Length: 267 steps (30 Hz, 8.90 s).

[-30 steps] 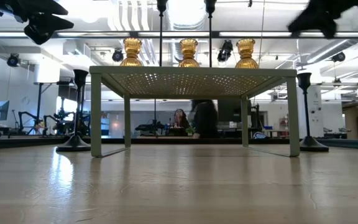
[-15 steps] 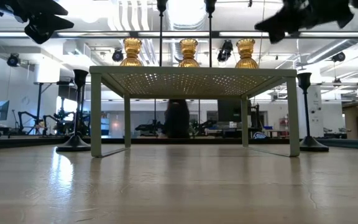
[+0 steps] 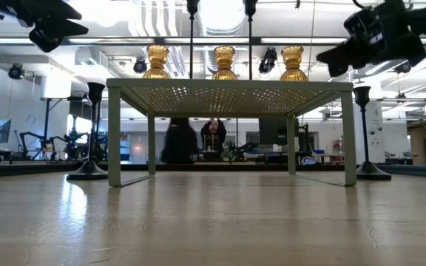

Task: Pick & Place candle stick holders
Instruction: Put the black candle holder on the shelf

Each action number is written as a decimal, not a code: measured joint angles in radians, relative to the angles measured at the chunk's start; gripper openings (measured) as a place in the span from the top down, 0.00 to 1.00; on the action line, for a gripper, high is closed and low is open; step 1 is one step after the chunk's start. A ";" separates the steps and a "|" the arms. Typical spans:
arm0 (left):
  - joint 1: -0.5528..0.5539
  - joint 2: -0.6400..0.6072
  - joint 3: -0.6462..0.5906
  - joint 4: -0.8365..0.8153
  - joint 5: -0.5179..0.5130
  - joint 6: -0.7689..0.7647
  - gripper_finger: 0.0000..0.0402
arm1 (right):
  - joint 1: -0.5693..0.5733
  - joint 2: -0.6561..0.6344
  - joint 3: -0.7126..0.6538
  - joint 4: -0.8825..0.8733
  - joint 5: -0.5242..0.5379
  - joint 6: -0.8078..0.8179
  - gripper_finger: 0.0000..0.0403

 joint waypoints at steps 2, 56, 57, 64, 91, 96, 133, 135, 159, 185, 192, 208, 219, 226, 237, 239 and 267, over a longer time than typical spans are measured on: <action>0.000 0.000 0.000 0.000 -0.018 0.000 0.56 | -0.006 0.001 -0.037 0.031 0.000 0.007 0.98; 0.000 0.000 0.000 0.000 -0.061 0.000 0.56 | 1.380 -0.084 0.329 -0.701 1.557 0.998 0.98; 0.000 0.000 0.000 0.000 -0.061 0.000 0.56 | 1.433 -0.063 0.325 -0.703 1.619 1.035 0.98; 0.000 0.000 0.000 0.000 -0.061 0.000 0.56 | 1.682 0.096 0.318 -0.770 1.960 1.344 0.98; 0.000 0.000 0.000 0.000 -0.061 0.050 0.56 | 1.772 0.755 0.292 -1.309 1.978 2.483 0.98; 0.000 0.000 0.000 0.000 -0.061 0.075 0.56 | 1.734 0.780 0.292 -1.273 1.978 2.434 0.97; 0.000 0.000 0.000 0.001 -0.069 0.119 0.56 | 1.503 0.792 0.144 -1.103 2.159 2.340 0.47; 0.000 0.000 0.000 0.001 -0.069 0.119 0.56 | 1.489 0.792 0.144 -1.102 2.161 2.333 0.46; 0.000 0.000 0.000 0.002 -0.067 0.119 0.56 | 1.456 0.676 0.208 -1.253 2.157 2.184 0.97; 0.000 0.000 0.000 0.027 -0.069 0.098 0.56 | 1.479 0.401 0.891 -1.548 2.240 1.248 0.98; 0.000 0.000 0.000 0.027 -0.069 0.097 0.56 | 1.504 0.456 1.041 -1.511 2.240 1.104 0.97; 0.000 0.000 0.000 0.027 -0.068 0.085 0.56 | 1.606 0.553 1.166 -1.198 2.186 0.808 0.97; 0.000 0.000 0.000 0.028 -0.068 0.075 0.56 | 1.605 0.595 1.128 -1.046 2.058 0.770 0.97; 0.000 0.000 0.000 0.027 -0.067 0.074 0.56 | 1.605 0.599 1.092 -0.916 1.982 0.738 0.97; 0.000 0.000 0.000 0.027 -0.065 0.072 0.56 | 1.540 0.584 0.933 -0.615 1.748 0.577 0.97; 0.000 0.000 0.000 0.027 -0.065 0.069 0.56 | 1.519 0.573 0.899 -0.576 1.714 0.567 0.97; 0.000 0.000 0.000 0.023 -0.069 0.053 0.56 | 1.254 0.412 0.501 -0.183 1.314 0.489 0.97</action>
